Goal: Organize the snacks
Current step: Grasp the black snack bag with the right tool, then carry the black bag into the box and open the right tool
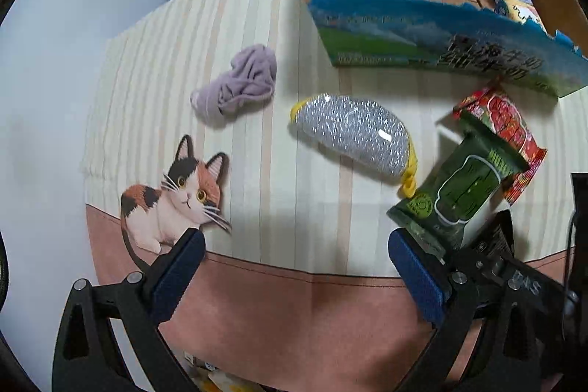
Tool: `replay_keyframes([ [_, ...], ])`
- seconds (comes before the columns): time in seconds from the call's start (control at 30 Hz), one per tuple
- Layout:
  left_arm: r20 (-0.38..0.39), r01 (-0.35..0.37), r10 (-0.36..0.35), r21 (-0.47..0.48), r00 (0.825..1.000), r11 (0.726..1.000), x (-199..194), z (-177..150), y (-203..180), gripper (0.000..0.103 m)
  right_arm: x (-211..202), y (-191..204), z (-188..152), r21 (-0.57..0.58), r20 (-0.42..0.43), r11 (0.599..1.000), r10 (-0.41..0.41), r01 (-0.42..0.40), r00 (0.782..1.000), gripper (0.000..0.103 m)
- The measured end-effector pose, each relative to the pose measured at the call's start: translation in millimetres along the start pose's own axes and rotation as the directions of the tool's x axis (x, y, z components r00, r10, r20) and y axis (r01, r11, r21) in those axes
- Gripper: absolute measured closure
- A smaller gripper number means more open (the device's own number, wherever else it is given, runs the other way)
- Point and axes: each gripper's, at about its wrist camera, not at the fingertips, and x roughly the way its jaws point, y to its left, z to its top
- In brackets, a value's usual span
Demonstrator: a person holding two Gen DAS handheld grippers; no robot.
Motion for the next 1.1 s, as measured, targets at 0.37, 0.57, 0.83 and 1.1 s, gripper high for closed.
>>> replay_keyframes([
  [0.37,-0.022,0.151,-0.149,0.156,0.989,0.976,3,1,-48,0.001,-26,17,7,-0.374,0.075,0.887,-0.263,0.271,0.962,0.057],
  [0.57,-0.120,0.246,-0.218,0.325,0.969,0.913,30,12,-108,0.001,-53,7,26,-0.522,0.199,0.735,-0.389,0.434,0.899,0.057],
  [0.83,-0.145,0.252,-0.215,0.332,0.966,0.909,57,27,-134,0.033,-64,-9,40,-0.512,0.135,0.771,-0.361,0.377,0.923,0.039],
  [1.1,-0.289,0.315,-0.280,0.081,0.916,0.946,63,15,-110,0.065,-45,-11,27,-0.462,0.172,0.778,-0.391,0.425,0.904,0.043],
])
